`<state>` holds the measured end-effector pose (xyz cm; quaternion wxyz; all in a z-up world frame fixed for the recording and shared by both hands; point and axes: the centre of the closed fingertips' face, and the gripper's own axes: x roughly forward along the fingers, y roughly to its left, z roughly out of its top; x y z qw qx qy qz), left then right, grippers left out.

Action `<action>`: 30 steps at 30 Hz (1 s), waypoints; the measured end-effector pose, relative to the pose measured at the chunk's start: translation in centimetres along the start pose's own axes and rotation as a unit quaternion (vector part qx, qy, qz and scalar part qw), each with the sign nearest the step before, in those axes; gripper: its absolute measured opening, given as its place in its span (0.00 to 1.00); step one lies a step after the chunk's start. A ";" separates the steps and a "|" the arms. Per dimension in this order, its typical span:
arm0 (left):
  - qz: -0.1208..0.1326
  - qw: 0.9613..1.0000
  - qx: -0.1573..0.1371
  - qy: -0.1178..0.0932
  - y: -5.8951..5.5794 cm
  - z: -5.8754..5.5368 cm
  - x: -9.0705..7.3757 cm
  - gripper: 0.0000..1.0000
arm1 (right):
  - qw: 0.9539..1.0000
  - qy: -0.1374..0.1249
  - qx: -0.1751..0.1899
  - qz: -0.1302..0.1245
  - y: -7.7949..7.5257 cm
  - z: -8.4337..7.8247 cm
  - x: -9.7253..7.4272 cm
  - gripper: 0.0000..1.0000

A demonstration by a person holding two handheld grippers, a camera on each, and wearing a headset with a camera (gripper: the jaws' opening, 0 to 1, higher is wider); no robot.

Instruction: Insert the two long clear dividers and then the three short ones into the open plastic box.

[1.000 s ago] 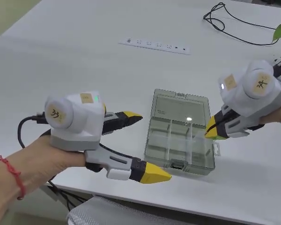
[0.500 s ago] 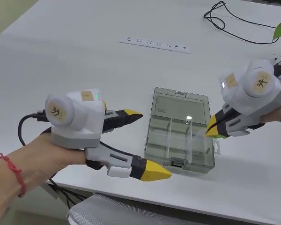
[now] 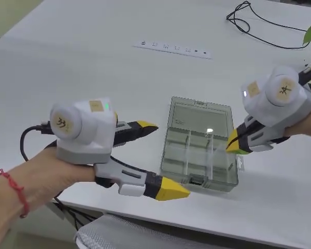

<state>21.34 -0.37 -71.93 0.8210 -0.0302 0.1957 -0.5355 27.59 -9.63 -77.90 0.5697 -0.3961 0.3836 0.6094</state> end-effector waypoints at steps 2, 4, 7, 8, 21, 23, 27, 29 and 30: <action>-0.001 1.000 0.000 0.001 -0.1 0.0 0.0 0.99 | 1.000 -0.006 0.013 0.006 0.2 0.0 0.1 0.02; 0.000 1.000 0.000 0.001 -0.1 0.0 0.0 0.99 | 1.000 -0.014 0.019 0.008 0.1 -0.1 0.1 0.02; -0.001 1.000 0.000 0.000 -0.2 0.1 0.0 0.99 | 0.999 -0.020 0.024 0.010 0.1 0.0 0.2 0.02; -0.001 1.000 0.001 0.001 -0.2 0.0 0.0 0.99 | 0.999 -0.022 0.026 0.011 0.3 0.1 0.1 0.02; -0.002 1.000 0.002 -0.003 -0.3 0.4 0.1 0.99 | 0.999 -0.042 0.019 0.005 1.3 0.7 0.1 0.02; -0.001 1.000 0.001 -0.003 -0.3 0.3 0.1 0.99 | 0.999 -0.045 0.022 0.004 1.3 0.7 0.1 0.02; -0.001 1.000 0.001 -0.002 -0.4 0.3 0.0 0.99 | 0.999 -0.050 0.021 0.003 1.5 0.5 0.5 0.02; 0.000 1.000 0.000 -0.003 -0.3 0.3 0.0 0.99 | 0.998 -0.055 0.027 0.003 1.4 0.4 0.7 0.02; 0.001 1.000 0.000 -0.003 -0.3 0.3 0.0 0.99 | 0.998 -0.059 0.025 0.003 1.4 0.4 0.7 0.02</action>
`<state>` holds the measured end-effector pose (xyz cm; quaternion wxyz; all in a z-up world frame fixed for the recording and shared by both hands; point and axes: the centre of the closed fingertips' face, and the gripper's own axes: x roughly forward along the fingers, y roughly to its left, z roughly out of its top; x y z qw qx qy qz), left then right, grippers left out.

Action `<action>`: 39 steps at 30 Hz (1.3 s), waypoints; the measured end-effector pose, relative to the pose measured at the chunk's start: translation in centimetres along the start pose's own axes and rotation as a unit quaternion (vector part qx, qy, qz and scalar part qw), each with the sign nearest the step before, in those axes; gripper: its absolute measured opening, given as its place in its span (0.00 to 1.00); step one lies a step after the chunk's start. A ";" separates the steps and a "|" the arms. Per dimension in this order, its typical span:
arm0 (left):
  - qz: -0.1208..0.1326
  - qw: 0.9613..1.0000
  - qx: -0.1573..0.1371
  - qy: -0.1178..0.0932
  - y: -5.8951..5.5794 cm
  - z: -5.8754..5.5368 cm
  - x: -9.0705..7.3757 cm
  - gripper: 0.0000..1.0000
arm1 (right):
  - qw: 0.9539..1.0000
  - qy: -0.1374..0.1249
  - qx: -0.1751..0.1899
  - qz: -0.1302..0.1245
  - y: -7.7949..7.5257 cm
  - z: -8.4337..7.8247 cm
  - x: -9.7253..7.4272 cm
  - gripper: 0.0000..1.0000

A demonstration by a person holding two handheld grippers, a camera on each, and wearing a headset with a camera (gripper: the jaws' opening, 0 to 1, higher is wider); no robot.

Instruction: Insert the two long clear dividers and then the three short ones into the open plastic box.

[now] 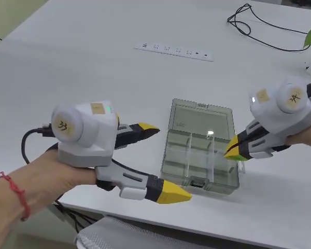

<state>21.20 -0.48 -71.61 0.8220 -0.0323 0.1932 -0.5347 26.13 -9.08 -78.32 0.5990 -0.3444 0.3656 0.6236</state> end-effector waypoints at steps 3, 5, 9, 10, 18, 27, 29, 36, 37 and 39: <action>0.001 1.000 -0.001 -0.001 0.0 0.0 -0.1 0.99 | 1.000 -0.006 -0.003 -0.001 0.0 0.1 0.0 0.02; 0.000 1.000 0.000 0.000 0.0 0.0 -0.1 0.99 | 1.000 -0.008 -0.005 0.000 0.0 0.1 0.0 0.02; 0.000 1.000 0.000 -0.001 0.1 -0.1 0.0 0.99 | 1.000 -0.013 -0.010 -0.002 0.0 -0.1 0.4 0.02; 0.000 1.000 0.000 0.000 0.1 -0.1 0.0 0.99 | 1.000 -0.014 -0.014 -0.002 0.0 -0.1 0.4 0.02; 0.001 1.000 -0.001 0.000 0.3 -0.3 -0.1 0.99 | 1.000 -0.018 -0.010 -0.005 -0.2 -0.4 1.3 0.02; 0.004 1.000 0.000 0.002 0.5 -0.6 -0.3 1.00 | 1.000 0.001 -0.015 -0.007 -0.2 -1.1 2.4 0.02; 0.004 1.000 -0.001 0.002 0.5 -0.6 -0.3 1.00 | 1.000 0.004 -0.017 -0.007 -0.6 -1.4 2.6 0.02; 0.003 1.000 0.000 0.003 0.4 -0.6 -0.3 1.00 | 1.000 0.007 -0.016 -0.009 -0.6 -1.5 2.7 0.03; 0.002 1.000 0.000 0.004 0.4 -0.7 -0.3 1.00 | 1.000 0.007 -0.013 -0.009 -0.9 -1.7 2.8 0.03; 0.001 1.000 0.000 0.005 0.3 -0.7 -0.3 1.00 | 1.000 0.006 -0.011 -0.009 -1.0 -1.8 2.8 0.03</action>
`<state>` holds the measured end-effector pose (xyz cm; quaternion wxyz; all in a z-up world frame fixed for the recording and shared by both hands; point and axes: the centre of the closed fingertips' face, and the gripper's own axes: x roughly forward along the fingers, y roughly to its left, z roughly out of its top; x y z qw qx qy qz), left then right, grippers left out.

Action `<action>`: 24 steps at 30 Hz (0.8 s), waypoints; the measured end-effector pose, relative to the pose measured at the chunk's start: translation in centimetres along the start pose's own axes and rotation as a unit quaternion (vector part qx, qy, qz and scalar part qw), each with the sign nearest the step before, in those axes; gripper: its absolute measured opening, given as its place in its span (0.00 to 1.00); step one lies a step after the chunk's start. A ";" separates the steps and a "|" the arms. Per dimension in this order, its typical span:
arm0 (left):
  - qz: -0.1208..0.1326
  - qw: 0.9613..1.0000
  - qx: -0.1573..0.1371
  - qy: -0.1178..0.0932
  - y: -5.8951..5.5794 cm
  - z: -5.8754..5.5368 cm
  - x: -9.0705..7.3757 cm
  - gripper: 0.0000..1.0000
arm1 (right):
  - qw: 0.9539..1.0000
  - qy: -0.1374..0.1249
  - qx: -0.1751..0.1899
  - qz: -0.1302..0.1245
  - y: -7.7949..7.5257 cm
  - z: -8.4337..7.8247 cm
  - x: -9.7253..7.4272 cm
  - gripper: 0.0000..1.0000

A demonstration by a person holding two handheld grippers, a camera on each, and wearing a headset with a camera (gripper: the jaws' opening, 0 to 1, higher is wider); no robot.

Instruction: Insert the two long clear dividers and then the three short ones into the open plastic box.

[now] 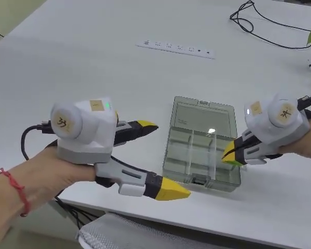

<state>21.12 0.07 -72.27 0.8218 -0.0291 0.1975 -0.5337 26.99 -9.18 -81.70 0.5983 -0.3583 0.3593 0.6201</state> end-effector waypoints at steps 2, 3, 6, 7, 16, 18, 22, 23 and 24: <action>-0.001 1.000 0.001 0.000 0.0 0.0 0.0 1.00 | 1.000 0.000 0.001 -0.001 0.1 0.1 0.0 0.03; -0.001 1.000 0.001 0.001 0.0 0.0 -0.1 1.00 | 1.000 0.000 0.002 -0.002 0.0 0.0 0.0 0.03; 0.000 1.000 0.001 0.002 0.0 0.1 -0.1 1.00 | 1.000 -0.009 0.012 -0.005 -0.4 0.1 -0.2 0.04; 0.001 1.000 0.001 0.002 0.0 0.1 -0.2 1.00 | 1.000 -0.015 0.020 -0.007 -0.5 0.2 -0.3 0.06; 0.005 1.000 0.001 0.006 0.2 0.0 -0.5 1.00 | 0.997 -0.051 0.045 -0.032 -0.2 1.1 -3.1 0.14; 0.007 1.000 0.002 0.008 0.3 0.0 -0.7 1.00 | 0.996 -0.060 0.053 -0.041 0.2 1.2 -4.2 0.18; 0.009 1.000 0.003 0.009 0.6 0.1 -1.0 1.00 | 0.994 -0.073 0.065 -0.052 1.0 1.3 -6.0 0.22; 0.010 1.000 0.004 0.009 0.7 0.1 -1.1 1.00 | 0.993 -0.078 0.069 -0.056 1.3 1.2 -6.6 0.24; 0.010 1.000 0.005 0.010 0.7 0.2 -1.1 1.00 | 0.992 -0.080 0.073 -0.060 1.4 1.1 -6.9 0.25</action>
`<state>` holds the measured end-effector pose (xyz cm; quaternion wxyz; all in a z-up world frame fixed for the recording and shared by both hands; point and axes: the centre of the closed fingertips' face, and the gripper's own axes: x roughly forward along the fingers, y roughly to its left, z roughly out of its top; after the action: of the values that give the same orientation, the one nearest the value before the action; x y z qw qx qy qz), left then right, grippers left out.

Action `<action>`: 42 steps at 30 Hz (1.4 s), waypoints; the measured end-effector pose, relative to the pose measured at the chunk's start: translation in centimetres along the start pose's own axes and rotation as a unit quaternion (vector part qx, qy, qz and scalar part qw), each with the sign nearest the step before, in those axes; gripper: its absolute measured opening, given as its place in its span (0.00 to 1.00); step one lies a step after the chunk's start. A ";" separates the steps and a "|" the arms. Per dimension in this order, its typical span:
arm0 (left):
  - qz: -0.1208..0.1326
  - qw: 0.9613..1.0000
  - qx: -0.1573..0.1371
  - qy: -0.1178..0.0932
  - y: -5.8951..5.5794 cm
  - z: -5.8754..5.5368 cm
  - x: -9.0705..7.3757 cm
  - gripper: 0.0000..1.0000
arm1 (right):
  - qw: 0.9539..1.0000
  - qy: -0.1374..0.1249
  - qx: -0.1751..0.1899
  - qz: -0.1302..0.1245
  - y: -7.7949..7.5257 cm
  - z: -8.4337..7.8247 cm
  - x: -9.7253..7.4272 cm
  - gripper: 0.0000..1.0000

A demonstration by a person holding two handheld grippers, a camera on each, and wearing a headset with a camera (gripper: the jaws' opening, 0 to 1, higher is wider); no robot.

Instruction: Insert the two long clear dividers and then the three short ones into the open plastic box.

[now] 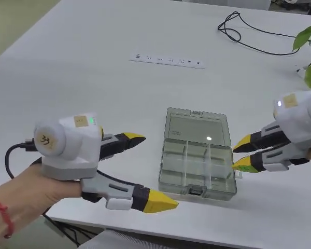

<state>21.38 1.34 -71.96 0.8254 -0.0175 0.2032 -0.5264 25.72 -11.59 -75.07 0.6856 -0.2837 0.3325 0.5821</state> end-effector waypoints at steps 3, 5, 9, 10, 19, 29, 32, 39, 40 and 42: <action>0.002 1.000 0.003 0.002 0.1 0.1 -0.1 1.00 | 1.000 -0.013 0.015 -0.017 0.3 -0.2 -1.4 0.29; 0.005 1.000 0.003 0.004 0.2 0.1 -0.2 1.00 | 0.999 -0.020 0.025 -0.026 0.3 -0.4 -2.0 0.32; 0.008 1.000 0.006 0.013 0.4 -0.3 -0.4 1.00 | 0.998 -0.032 0.044 -0.045 0.6 -1.2 -3.1 0.37; 0.008 1.000 0.007 0.014 0.5 -0.3 -0.4 1.00 | 0.997 -0.036 0.049 -0.051 0.7 -1.4 -3.4 0.39; 0.018 0.999 0.009 0.028 1.1 -0.8 -0.6 1.00 | 0.990 -0.056 0.095 -0.083 0.7 -3.6 -4.1 0.50; 0.022 0.999 0.008 0.036 1.3 -1.2 -0.6 1.00 | 0.985 -0.061 0.131 -0.098 0.7 -5.6 -4.1 0.59; 0.021 0.999 0.008 0.035 1.1 -1.3 -0.7 1.00 | 0.984 -0.064 0.136 -0.100 0.7 -5.7 -4.1 0.61; 0.019 0.999 0.010 0.037 0.9 -1.4 -0.8 1.00 | 0.983 -0.068 0.137 -0.106 0.9 -5.5 -4.2 0.64; 0.019 0.999 0.010 0.037 0.8 -1.4 -0.8 1.00 | 0.982 -0.071 0.138 -0.106 1.0 -5.4 -4.2 0.65; 0.019 0.999 0.011 0.038 0.8 -1.5 -0.9 1.00 | 0.982 -0.076 0.137 -0.105 1.2 -5.1 -4.2 0.67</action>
<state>21.23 2.77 -73.25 0.8270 0.0157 0.2285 -0.5135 23.47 -17.88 -74.92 0.7986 -0.1750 0.3246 0.4757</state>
